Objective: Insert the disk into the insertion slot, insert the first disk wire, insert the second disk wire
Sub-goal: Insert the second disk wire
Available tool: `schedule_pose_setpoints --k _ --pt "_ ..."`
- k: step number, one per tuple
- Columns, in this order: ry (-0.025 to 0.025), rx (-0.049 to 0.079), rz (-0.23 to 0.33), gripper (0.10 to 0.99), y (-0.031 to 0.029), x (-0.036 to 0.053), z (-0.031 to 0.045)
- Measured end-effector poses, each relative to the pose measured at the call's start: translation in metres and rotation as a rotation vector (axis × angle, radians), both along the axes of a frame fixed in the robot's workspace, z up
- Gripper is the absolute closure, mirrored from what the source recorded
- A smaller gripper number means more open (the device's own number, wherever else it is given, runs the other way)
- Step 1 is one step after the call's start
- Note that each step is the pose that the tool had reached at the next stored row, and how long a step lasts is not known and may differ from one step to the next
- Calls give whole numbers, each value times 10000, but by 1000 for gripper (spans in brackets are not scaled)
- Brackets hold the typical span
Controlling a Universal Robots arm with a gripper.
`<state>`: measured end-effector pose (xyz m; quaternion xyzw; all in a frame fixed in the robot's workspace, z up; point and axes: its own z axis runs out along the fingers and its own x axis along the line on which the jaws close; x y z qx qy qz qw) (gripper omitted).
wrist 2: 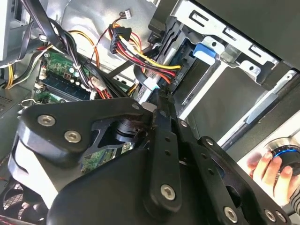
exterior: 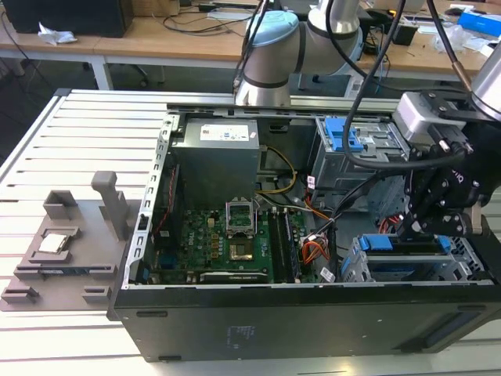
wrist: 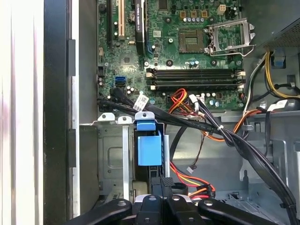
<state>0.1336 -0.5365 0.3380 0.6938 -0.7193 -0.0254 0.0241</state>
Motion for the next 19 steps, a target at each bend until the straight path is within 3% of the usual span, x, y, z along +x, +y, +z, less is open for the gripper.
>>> schedule_pose_setpoints --k 3,7,12,13,14,17,19 --pt "0 14 0 980 -1 0 -2" --pt "0 14 1 980 -1 1 123" --pt "0 16 1 973 -1 0 129" --pt "0 16 1 910 -1 0 129" --pt "0 16 0 910 -1 0 129" --pt "-5 17 1 910 -1 1 347" --pt "-12 10 0 910 15 0 416"
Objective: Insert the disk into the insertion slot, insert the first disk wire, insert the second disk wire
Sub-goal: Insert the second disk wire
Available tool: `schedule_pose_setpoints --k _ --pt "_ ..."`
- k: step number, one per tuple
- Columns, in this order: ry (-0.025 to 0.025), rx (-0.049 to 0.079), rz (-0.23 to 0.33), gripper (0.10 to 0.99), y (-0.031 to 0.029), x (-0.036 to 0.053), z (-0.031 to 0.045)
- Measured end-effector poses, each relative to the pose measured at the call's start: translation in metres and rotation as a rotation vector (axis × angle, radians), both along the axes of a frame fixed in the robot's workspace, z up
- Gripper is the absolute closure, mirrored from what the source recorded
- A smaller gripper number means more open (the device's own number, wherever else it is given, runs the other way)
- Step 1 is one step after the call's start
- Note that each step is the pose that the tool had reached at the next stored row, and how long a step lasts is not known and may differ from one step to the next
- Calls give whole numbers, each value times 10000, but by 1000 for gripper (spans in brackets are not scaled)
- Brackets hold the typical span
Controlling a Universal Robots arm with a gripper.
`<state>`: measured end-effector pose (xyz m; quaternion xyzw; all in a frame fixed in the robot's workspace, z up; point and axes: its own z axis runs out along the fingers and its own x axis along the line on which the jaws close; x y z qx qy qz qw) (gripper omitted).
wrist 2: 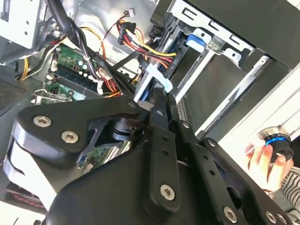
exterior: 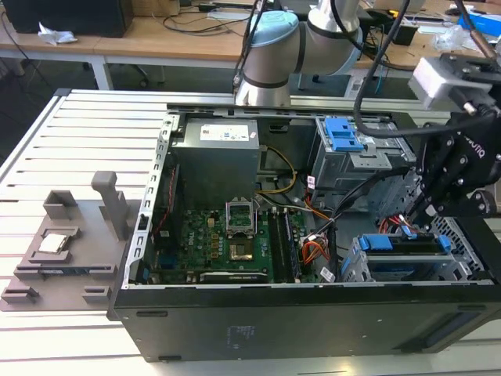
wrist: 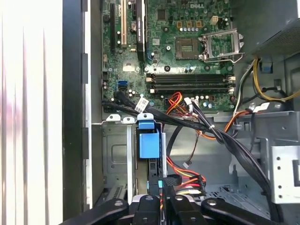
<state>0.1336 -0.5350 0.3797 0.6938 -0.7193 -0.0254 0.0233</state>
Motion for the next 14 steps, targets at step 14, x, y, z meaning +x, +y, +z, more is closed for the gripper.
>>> schedule_pose_setpoints --k 14 --pt "-4 -4 0 980 19 0 65"
